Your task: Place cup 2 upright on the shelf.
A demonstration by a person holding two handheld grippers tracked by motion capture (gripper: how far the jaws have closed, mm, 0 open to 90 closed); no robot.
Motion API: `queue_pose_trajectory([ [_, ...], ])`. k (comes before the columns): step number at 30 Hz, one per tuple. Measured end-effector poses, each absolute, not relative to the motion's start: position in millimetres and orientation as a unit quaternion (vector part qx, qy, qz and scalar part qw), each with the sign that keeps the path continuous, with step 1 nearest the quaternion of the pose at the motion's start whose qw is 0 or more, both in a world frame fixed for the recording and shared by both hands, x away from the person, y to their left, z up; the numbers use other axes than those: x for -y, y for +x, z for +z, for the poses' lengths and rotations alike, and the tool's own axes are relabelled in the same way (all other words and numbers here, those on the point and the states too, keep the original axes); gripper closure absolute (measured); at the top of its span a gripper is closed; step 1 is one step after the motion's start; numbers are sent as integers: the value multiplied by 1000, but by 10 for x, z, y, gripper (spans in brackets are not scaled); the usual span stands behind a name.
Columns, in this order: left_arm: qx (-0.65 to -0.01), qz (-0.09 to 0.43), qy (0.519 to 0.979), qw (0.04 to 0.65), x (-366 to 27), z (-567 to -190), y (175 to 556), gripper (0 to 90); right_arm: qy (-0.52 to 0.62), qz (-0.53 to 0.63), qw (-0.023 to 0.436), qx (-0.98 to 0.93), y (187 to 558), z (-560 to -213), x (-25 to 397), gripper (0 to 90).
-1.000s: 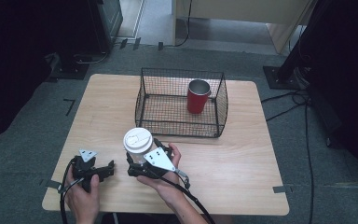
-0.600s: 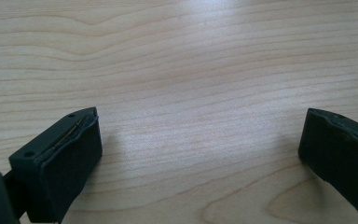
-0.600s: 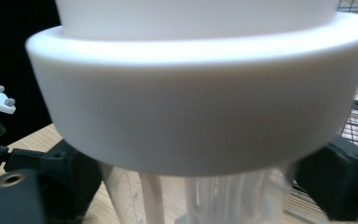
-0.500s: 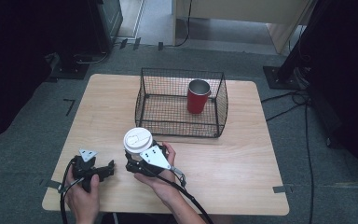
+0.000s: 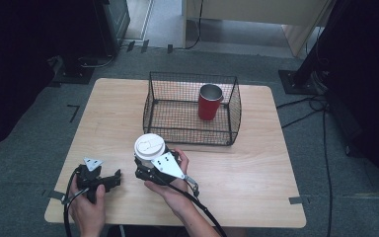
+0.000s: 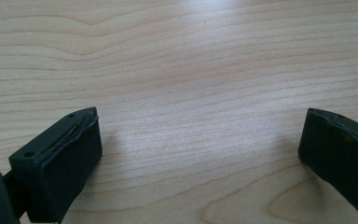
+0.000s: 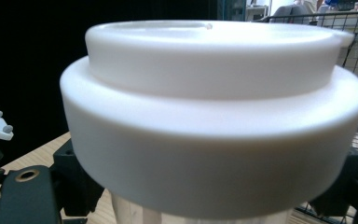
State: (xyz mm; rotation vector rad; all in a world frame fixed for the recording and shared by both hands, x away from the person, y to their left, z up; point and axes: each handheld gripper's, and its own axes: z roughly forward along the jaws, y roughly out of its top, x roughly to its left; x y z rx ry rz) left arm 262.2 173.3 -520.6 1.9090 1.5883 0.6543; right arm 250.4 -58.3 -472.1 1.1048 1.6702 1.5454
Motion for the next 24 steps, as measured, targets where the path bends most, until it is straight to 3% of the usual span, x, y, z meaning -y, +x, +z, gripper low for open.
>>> queue_pose_trajectory([
  [24,-593,243,713,282,-1734,-5204,2622,0,413,597,329,-605,2537,-4543,715,162],
])
